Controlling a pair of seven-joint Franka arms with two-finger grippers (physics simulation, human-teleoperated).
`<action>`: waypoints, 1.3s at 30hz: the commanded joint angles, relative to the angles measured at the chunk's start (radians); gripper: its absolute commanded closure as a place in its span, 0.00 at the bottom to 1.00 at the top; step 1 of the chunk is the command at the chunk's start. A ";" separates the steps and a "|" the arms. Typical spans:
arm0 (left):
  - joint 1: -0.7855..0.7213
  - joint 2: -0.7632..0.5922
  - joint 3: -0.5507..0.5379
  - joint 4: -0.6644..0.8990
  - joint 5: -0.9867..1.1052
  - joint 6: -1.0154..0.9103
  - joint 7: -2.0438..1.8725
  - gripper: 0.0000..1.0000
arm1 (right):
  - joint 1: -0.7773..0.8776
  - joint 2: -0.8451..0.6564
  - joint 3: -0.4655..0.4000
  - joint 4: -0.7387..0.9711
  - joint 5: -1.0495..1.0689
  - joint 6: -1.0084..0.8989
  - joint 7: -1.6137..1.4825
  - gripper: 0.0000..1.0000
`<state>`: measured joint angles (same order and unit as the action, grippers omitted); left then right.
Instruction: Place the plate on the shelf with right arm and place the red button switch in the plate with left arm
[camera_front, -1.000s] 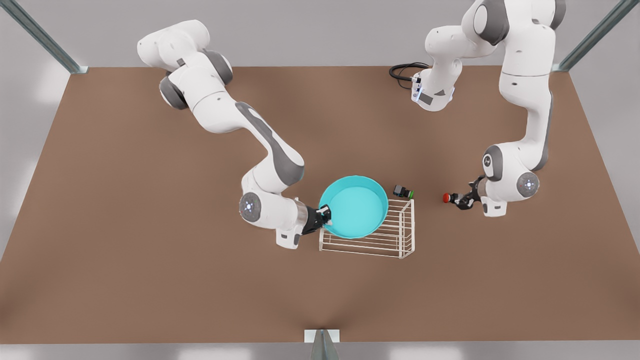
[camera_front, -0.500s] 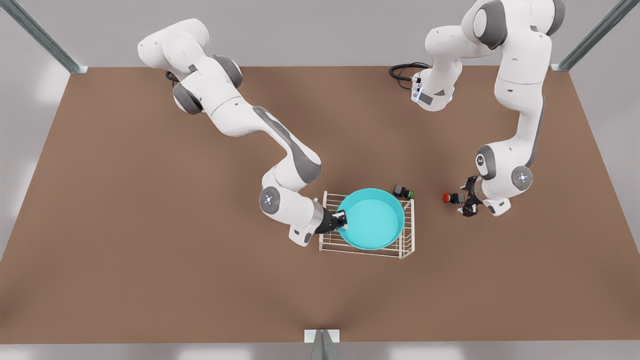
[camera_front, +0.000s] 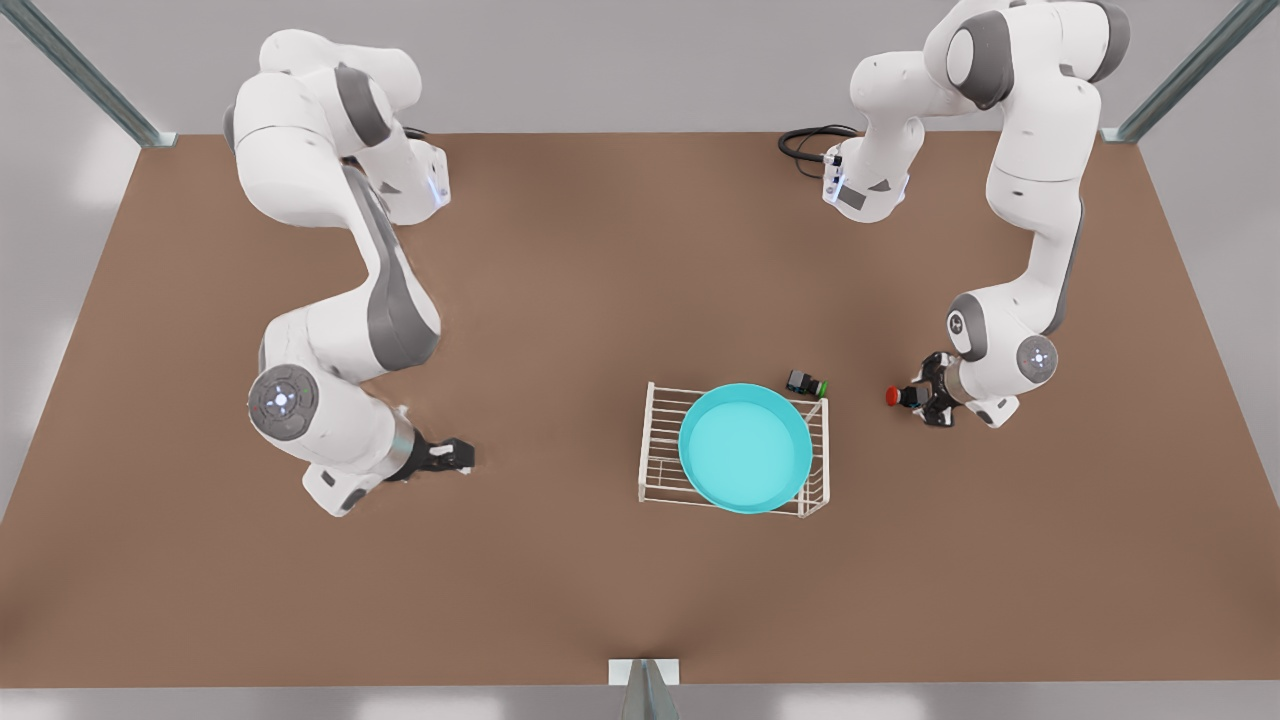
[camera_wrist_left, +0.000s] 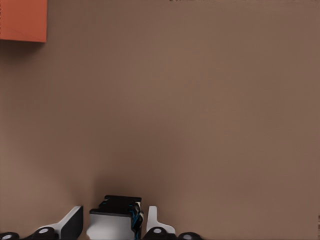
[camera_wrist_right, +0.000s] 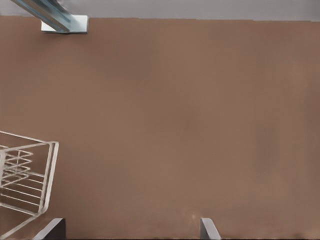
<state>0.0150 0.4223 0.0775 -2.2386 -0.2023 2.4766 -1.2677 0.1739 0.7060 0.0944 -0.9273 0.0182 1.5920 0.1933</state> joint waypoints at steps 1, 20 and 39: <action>-0.001 0.000 0.001 0.001 0.000 0.005 -0.156 0.29 | -0.065 -0.023 -0.008 -0.008 -0.190 -0.323 -0.333 0.00; -0.009 -0.160 0.001 0.148 0.004 -0.260 -0.141 0.61 | -0.097 -0.467 -0.119 -0.395 0.037 -0.317 -0.319 0.00; -0.406 0.188 -0.125 0.893 0.011 -0.536 -0.796 0.60 | -0.103 -0.477 -0.136 -0.426 0.032 -0.293 -0.327 0.00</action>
<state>-0.3870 0.6016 -0.0465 -1.3504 -0.1919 1.9143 -1.6728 0.0719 0.2290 -0.0413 -1.3540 0.0495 1.2965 -0.0966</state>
